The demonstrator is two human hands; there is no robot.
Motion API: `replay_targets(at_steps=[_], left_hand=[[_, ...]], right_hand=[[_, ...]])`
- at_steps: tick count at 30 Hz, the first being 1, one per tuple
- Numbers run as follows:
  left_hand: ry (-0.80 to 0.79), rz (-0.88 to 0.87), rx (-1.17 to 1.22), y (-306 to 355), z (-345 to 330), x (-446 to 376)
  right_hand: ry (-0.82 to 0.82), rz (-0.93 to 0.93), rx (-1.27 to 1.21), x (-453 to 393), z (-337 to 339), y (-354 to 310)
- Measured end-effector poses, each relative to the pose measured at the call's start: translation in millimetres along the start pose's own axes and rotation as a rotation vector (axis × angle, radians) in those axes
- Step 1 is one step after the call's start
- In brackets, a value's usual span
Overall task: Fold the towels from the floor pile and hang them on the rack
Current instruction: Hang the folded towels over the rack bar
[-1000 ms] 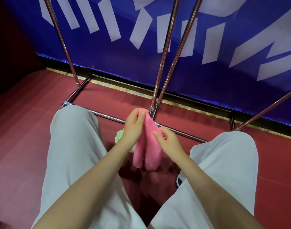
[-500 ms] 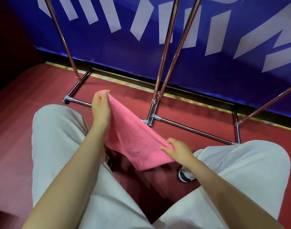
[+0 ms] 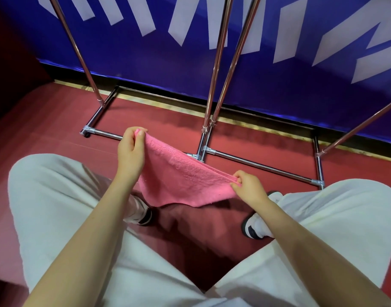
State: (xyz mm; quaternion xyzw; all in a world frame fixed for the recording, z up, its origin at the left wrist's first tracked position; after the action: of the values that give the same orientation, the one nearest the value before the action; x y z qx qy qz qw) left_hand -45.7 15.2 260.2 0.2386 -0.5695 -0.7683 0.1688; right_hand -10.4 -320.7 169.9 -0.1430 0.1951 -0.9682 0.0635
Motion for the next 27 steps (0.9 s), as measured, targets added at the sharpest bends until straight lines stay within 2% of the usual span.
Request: replay_targets(at_steps=[8,12,13,18,23,27], left_hand=[[-0.018,-0.069,-0.058,8,-7,-1],[0.003,-0.04,-0.059,2,-9,-4],[0.013,-0.02,-0.055,-1,-9,-5],[0.099,0.068,-0.021,-15,-5,-8],[0.094,-0.009,-0.086,-12,-14,-1],[0.086,-0.05,-0.144,-5,-25,6]], right_hand=[[0.153,-0.057,0.031,-5,24,11],[0.214,-0.119,-0.016,-9,42,26],[0.227,-0.129,-0.068,-11,47,29],[0.275,-0.156,-0.651,-9,72,34],[0.405,-0.223,-1.146,3,79,49],[0.5,-0.244,-1.239,13,84,58]])
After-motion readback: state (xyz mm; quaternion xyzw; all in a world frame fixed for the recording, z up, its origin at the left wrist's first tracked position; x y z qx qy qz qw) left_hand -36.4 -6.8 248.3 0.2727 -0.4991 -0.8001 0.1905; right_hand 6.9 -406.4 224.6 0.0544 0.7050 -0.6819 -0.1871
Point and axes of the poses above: each hand's wrist, its own x-axis away from the middle knuckle, its own z-axis out of the back of the hand, y = z × x, the point moved 7 cm from there along -x, towards the middle knuckle, and after that the axes turned 6 degrees about x, right-handed, at the moved point
